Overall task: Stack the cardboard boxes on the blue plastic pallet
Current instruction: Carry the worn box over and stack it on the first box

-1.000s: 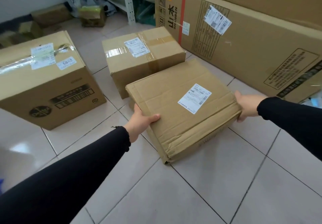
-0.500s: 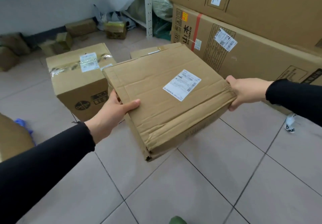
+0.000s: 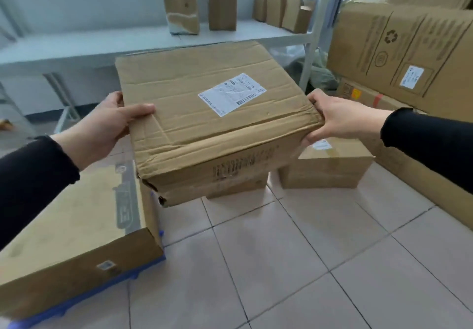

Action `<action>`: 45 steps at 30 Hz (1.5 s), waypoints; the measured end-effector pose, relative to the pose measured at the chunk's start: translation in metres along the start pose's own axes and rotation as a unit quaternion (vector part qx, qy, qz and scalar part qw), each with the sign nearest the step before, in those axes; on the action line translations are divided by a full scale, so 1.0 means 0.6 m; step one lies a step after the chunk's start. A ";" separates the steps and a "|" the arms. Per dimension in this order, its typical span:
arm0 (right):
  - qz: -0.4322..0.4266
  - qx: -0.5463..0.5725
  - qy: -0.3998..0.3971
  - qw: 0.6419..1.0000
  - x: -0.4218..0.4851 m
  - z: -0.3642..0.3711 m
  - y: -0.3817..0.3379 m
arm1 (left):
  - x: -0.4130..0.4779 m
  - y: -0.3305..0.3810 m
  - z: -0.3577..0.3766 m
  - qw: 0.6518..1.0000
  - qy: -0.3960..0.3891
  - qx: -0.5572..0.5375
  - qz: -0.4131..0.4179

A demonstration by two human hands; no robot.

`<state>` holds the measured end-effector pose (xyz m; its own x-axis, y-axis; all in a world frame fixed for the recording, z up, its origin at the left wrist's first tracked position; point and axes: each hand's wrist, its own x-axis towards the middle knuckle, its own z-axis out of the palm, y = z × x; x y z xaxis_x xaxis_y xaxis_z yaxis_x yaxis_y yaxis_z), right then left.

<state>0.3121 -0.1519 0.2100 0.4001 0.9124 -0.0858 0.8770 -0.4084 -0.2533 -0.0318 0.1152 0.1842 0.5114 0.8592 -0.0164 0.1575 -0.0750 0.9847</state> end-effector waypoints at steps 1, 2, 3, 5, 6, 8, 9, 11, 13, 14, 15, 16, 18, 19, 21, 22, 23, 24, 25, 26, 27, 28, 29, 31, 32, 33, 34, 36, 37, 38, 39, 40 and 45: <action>-0.019 0.009 0.008 1.000 0.018 0.009 -0.032 | 0.002 -0.001 -0.038 1.000 0.016 -0.003 -0.001; -0.038 0.022 0.017 0.999 0.037 0.021 -0.064 | 0.002 -0.004 -0.077 0.999 0.034 -0.006 -0.003; -0.057 0.038 0.023 0.997 0.055 0.035 -0.097 | 0.000 -0.009 -0.117 0.999 0.052 -0.005 -0.007; -0.088 0.076 0.027 0.993 0.085 0.068 -0.164 | -0.013 -0.021 -0.190 0.996 0.086 0.001 -0.016; -0.103 0.098 0.026 0.989 0.098 0.085 -0.198 | -0.022 -0.028 -0.223 0.994 0.106 0.004 -0.022; -0.125 0.140 0.016 0.982 0.121 0.126 -0.263 | -0.041 -0.046 -0.284 0.986 0.159 0.019 -0.039; -0.136 0.156 0.011 0.978 0.130 0.147 -0.294 | -0.049 -0.055 -0.314 0.981 0.186 0.032 -0.050; -0.155 0.186 0.005 0.970 0.143 0.188 -0.354 | -0.064 -0.078 -0.368 0.971 0.220 0.053 -0.074; -0.169 0.212 0.000 0.963 0.147 0.226 -0.409 | -0.077 -0.103 -0.418 0.968 0.225 0.066 -0.093; -0.173 0.223 -0.002 0.959 0.147 0.244 -0.435 | -0.084 -0.114 -0.442 0.967 0.223 0.073 -0.101; -0.175 0.232 -0.003 0.957 0.147 0.261 -0.457 | -0.090 -0.125 -0.463 0.966 0.219 0.080 -0.112; -0.176 0.237 -0.004 0.956 0.146 0.278 -0.477 | -0.096 -0.138 -0.483 0.965 0.214 0.086 -0.125; -0.178 0.237 -0.009 0.955 0.143 0.309 -0.509 | -0.106 -0.164 -0.516 0.963 0.206 0.091 -0.151; -0.177 0.238 -0.015 0.955 0.142 0.322 -0.521 | -0.110 -0.177 -0.527 0.961 0.204 0.091 -0.164; -0.174 0.238 -0.030 0.955 0.141 0.347 -0.540 | -0.116 -0.201 -0.541 0.958 0.203 0.093 -0.182; -0.172 0.237 -0.036 0.955 0.141 0.356 -0.546 | -0.118 -0.212 -0.543 0.956 0.202 0.101 -0.189; -0.170 0.236 -0.040 0.956 0.141 0.365 -0.551 | -0.119 -0.222 -0.544 0.954 0.200 0.113 -0.195; -0.169 0.234 -0.042 0.957 0.141 0.371 -0.554 | -0.118 -0.230 -0.544 0.952 0.199 0.119 -0.199; -0.167 0.233 -0.044 0.957 0.142 0.377 -0.556 | -0.118 -0.239 -0.544 0.951 0.200 0.120 -0.202; -0.165 0.231 -0.046 0.958 0.140 0.381 -0.558 | -0.119 -0.245 -0.544 0.950 0.202 0.118 -0.205; -0.163 0.228 -0.048 0.959 0.140 0.385 -0.559 | -0.120 -0.251 -0.542 0.950 0.201 0.116 -0.207; -0.162 0.225 -0.048 0.960 0.139 0.387 -0.559 | -0.119 -0.257 -0.542 0.950 0.198 0.115 -0.212; -0.160 0.223 -0.048 0.960 0.138 0.389 -0.559 | -0.119 -0.262 -0.541 0.950 0.192 0.116 -0.217; -0.154 0.220 -0.048 0.962 0.137 0.393 -0.557 | -0.119 -0.269 -0.539 0.950 0.182 0.121 -0.222; -0.152 0.218 -0.048 0.963 0.137 0.395 -0.556 | -0.118 -0.273 -0.540 0.950 0.180 0.123 -0.222; -0.150 0.216 -0.049 0.964 0.136 0.399 -0.555 | -0.117 -0.277 -0.541 0.951 0.179 0.124 -0.221; -0.149 0.214 -0.051 0.964 0.135 0.401 -0.555 | -0.115 -0.280 -0.540 0.951 0.179 0.124 -0.220; -0.148 0.214 -0.057 0.964 0.134 0.406 -0.554 | -0.113 -0.283 -0.536 0.951 0.182 0.125 -0.216; -0.148 0.217 -0.058 0.963 0.134 0.408 -0.553 | -0.113 -0.286 -0.535 0.951 0.183 0.126 -0.213; -0.149 0.220 -0.058 0.962 0.134 0.410 -0.553 | -0.113 -0.289 -0.537 0.951 0.183 0.128 -0.213; -0.150 0.219 -0.058 0.962 0.135 0.411 -0.552 | -0.113 -0.292 -0.539 0.950 0.181 0.133 -0.215; -0.150 0.217 -0.059 0.963 0.137 0.413 -0.551 | -0.114 -0.294 -0.543 0.947 0.180 0.148 -0.219; -0.163 0.159 -0.099 0.969 0.152 0.402 -0.530 | -0.105 -0.271 -0.533 0.904 0.204 0.308 -0.213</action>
<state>0.0056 0.0673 0.0505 0.0295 0.9915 -0.1268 0.8093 -0.0981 -0.5792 -0.3602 0.2351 0.0806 -0.0419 0.9823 -0.1826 0.7724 0.1478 0.6178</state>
